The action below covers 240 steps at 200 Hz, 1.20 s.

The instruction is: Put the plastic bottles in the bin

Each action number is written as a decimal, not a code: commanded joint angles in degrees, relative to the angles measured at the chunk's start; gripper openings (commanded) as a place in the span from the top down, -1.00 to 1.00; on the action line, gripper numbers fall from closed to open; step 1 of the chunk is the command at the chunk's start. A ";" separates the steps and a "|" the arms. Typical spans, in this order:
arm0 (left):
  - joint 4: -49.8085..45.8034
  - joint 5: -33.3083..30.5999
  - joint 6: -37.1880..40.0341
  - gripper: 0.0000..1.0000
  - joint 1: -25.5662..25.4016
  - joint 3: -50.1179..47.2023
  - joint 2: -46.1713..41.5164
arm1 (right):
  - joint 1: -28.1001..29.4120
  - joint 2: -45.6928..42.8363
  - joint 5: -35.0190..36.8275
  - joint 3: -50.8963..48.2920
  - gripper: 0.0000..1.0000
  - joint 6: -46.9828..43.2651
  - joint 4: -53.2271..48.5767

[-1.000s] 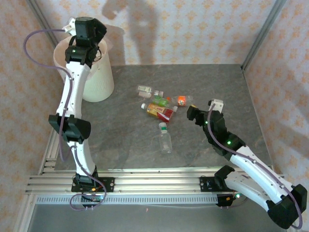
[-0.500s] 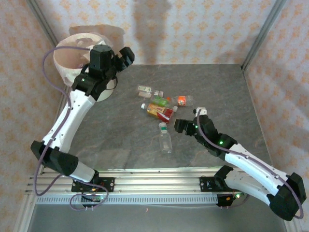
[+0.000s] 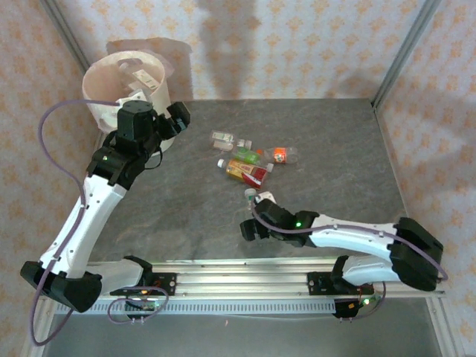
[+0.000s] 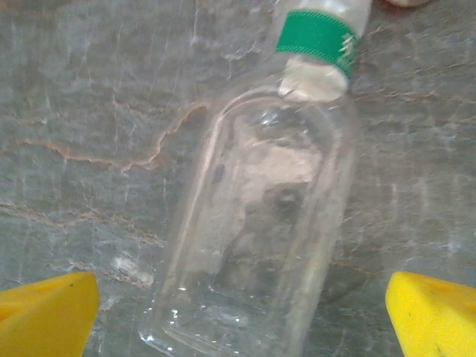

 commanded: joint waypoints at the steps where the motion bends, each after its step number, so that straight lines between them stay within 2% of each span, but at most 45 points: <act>1: -1.13 -1.46 1.24 -1.00 0.60 -1.49 -0.64 | 2.68 3.68 7.49 3.25 -0.99 4.54 -2.94; 28: -1.20 -0.99 1.34 -1.00 0.69 -2.82 -1.37 | 2.65 6.45 12.56 5.26 -0.99 8.21 -6.84; 52: -1.90 -1.42 1.57 -1.00 1.12 -3.81 -1.91 | 2.69 7.12 12.68 4.91 -0.93 8.06 -5.79; 67: -2.37 -1.27 1.56 -1.00 1.55 -3.91 -1.80 | 2.70 7.91 12.76 5.08 -0.79 7.31 -5.37; 106: -1.09 -0.73 0.50 -1.00 2.18 -4.17 -1.54 | 2.78 8.78 13.55 5.29 -0.26 5.59 -3.81; 134: -0.28 0.80 0.15 -1.00 2.45 -4.01 -0.78 | 2.78 5.52 13.45 3.60 -0.02 3.88 -0.47; 148: 0.80 3.62 0.87 -1.00 2.53 -3.89 -0.33 | 2.78 2.13 12.12 3.89 0.06 1.54 1.29; 175: 4.08 14.18 3.41 -1.00 2.53 -4.09 -0.07 | 2.74 -4.05 11.40 4.54 0.24 -4.44 6.33; 197: 4.25 20.57 7.03 -1.00 2.53 -4.13 -0.47 | 2.55 -5.12 11.86 6.00 0.28 -8.12 8.99; 240: 5.49 30.32 6.79 -0.99 2.52 -8.12 -2.26 | -0.58 -5.08 11.31 9.09 0.29 -12.62 18.16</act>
